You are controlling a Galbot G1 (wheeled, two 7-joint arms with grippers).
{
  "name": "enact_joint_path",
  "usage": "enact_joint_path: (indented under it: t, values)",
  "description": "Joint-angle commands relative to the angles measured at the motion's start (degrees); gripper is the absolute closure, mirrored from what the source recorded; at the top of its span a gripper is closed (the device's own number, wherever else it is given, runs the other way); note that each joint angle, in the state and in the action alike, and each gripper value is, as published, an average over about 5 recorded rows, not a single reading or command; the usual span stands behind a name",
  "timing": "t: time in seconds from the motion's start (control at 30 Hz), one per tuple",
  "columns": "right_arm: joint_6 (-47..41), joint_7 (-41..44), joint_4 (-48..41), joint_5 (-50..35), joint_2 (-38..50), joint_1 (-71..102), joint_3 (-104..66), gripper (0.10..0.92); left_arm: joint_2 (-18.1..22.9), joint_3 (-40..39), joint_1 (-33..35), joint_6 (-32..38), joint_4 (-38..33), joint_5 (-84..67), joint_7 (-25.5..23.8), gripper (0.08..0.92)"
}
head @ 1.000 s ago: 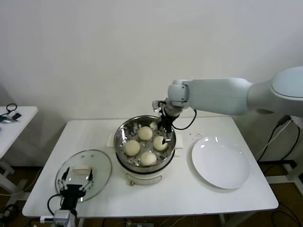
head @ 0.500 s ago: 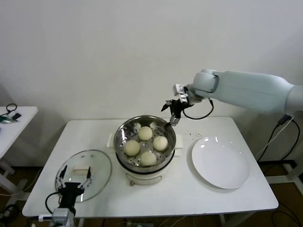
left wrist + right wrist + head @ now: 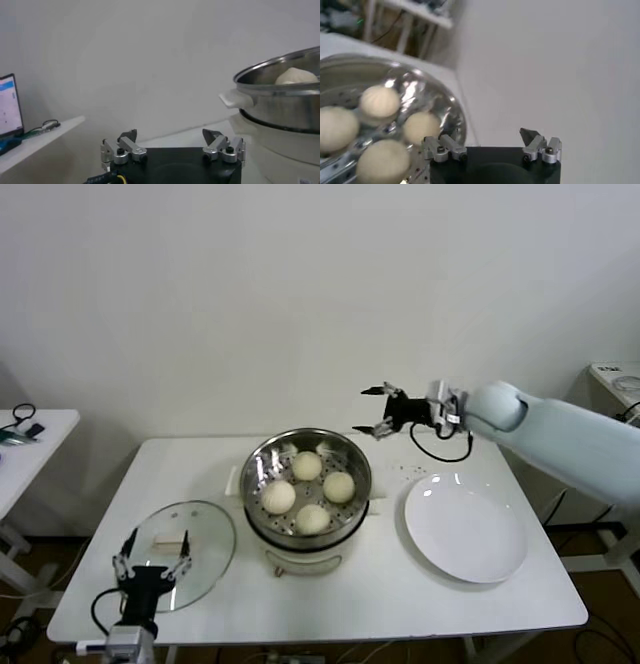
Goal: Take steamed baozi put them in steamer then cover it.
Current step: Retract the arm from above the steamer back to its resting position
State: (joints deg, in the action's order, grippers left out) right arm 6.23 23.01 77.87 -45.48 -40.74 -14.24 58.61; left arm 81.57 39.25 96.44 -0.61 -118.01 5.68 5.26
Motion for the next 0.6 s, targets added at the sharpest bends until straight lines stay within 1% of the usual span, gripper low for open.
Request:
enact_joint_path:
  t: [0.03,0.17,0.33,0.5,0.6]
  values:
    - [3.5,-12.5,7.3,7.0,5.6,36.9,-41.7,0.203,0.1,0.1,0.1,0.0,-1.2,4.4,0.4,0.177]
    - [2.3,-13.0,10.4,9.4,3.8,49.5,-55.0,0.203,0.1,-0.1,-0.1,-0.8,-1.9,8.1,0.3,0.177]
    - [0.7,-13.5,14.0,11.8,0.0,61.9,-67.2,0.203,-0.1,0.7,-0.2,-0.8,-2.5,14.5,-0.4,0.177]
    - [-0.6,-15.0,17.7,14.5,-5.5,73.5,-77.0,0.203,-0.5,1.9,0.5,-0.1,-3.8,28.9,-2.6,0.177]
    - [0.5,-15.1,18.8,15.8,-8.8,78.8,-81.2,0.203,-0.9,1.9,0.4,-0.3,-3.3,41.1,-1.8,0.177]
